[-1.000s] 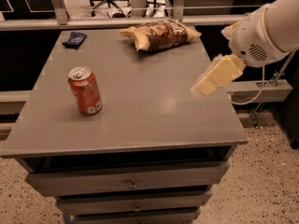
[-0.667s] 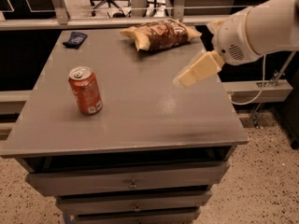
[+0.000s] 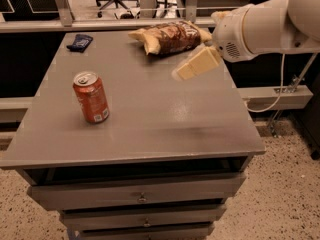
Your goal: Pick rxbar blueberry
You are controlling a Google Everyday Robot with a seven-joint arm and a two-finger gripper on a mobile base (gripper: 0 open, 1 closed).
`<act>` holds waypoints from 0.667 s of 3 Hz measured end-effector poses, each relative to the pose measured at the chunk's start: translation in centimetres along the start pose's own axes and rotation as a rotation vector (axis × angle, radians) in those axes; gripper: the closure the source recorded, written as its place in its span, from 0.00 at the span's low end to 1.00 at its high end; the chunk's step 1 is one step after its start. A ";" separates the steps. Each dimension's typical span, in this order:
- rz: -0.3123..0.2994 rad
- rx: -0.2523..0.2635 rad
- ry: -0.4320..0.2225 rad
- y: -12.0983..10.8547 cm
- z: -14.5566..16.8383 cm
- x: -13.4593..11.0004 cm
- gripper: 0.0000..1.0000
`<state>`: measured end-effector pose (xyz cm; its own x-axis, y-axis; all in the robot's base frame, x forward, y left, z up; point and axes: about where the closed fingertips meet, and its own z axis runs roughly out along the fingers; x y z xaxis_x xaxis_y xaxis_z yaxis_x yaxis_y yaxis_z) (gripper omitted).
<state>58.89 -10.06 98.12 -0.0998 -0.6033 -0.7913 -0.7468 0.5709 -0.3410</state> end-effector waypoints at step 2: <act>0.098 0.058 -0.067 0.4 3.9 -0.8 0.00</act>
Offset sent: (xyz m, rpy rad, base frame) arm 0.0582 0.0372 -0.0198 0.2221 -0.0700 -0.1955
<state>61.28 -7.20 96.61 -0.1254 -0.5055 -0.8537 -0.6964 0.6577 -0.2871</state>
